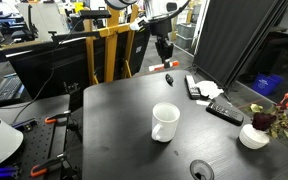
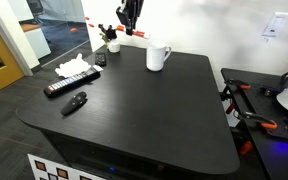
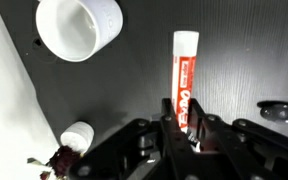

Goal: Put the marker in the mug

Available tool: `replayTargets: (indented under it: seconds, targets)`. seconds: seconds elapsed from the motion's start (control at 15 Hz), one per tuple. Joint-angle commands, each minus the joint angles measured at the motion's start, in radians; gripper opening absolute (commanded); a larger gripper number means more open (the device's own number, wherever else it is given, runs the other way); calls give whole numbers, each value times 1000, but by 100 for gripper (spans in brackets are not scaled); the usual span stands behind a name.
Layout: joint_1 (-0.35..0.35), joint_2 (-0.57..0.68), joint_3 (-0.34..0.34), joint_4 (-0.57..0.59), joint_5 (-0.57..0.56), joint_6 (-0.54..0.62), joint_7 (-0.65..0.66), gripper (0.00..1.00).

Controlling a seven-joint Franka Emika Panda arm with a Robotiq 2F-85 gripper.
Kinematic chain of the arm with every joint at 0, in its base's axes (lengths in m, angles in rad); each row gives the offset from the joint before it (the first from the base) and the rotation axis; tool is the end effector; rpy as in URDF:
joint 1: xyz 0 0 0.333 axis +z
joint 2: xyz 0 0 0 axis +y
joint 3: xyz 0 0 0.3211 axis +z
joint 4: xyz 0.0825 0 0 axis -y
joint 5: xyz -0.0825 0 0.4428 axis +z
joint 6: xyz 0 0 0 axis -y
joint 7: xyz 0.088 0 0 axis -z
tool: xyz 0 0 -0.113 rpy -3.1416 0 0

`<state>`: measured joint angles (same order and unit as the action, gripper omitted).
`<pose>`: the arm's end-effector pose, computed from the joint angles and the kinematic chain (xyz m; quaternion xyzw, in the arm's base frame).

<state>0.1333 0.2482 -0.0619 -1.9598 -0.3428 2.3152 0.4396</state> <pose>0.6630 0.0407 0.3254 0.9863 -0.0718 0.0857 0.1212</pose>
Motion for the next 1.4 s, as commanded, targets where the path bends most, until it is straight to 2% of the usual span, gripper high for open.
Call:
replayTargets:
  seconds: [0.0, 0.27, 0.67, 1.0, 1.33]
  targets:
    - [40, 2, -43, 2, -193, 56, 252, 5]
    - [58, 24, -60, 19, -431, 42, 578, 5]
    - [64, 42, -34, 23, -761, -39, 1068, 5]
    - [68, 53, 18, 28, -945, -261, 1357, 5]
    - [61, 77, 75, 44, -996, -524, 1565, 5]
